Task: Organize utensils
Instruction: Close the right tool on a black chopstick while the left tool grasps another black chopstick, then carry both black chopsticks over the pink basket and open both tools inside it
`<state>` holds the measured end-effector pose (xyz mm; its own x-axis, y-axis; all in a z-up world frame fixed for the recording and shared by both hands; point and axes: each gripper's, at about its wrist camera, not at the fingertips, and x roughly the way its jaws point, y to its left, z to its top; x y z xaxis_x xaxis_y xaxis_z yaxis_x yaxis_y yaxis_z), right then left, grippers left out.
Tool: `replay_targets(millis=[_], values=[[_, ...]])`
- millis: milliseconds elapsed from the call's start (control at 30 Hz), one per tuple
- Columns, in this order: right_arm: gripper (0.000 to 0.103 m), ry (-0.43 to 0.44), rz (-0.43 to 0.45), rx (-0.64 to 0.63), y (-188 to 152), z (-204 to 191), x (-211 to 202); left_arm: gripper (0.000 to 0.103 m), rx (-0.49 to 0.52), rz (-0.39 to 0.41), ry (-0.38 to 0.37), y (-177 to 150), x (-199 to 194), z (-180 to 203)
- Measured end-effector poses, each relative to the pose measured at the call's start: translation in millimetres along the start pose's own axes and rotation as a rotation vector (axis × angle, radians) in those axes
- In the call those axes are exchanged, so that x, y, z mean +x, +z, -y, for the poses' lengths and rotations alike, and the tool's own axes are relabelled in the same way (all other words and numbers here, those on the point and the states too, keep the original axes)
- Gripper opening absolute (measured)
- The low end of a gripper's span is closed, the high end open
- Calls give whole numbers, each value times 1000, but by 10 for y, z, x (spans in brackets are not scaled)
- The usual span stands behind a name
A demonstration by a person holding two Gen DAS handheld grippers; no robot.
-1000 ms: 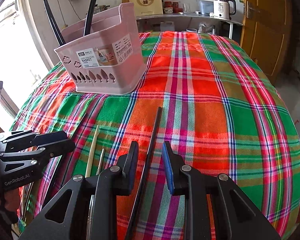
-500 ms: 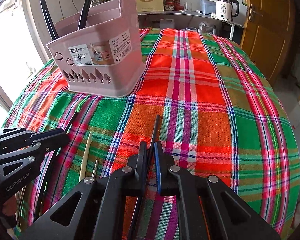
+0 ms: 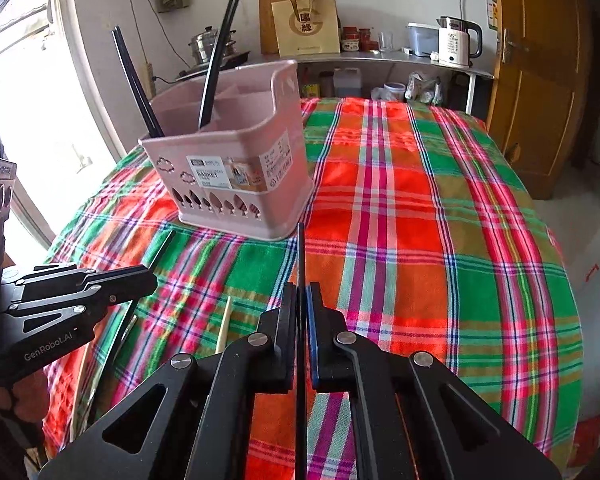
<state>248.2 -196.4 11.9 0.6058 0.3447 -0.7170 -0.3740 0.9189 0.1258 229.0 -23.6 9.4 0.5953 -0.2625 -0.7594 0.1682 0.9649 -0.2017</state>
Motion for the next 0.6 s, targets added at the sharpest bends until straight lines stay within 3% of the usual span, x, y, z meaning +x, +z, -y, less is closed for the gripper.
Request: replay_targets(millis=[367, 600], values=[[5, 18, 177, -17, 313, -118, -692, 4, 35, 168, -22, 320, -843, 54], [5, 21, 237, -18, 362, -171, -938, 4, 42, 211, -25, 376, -1103, 63]])
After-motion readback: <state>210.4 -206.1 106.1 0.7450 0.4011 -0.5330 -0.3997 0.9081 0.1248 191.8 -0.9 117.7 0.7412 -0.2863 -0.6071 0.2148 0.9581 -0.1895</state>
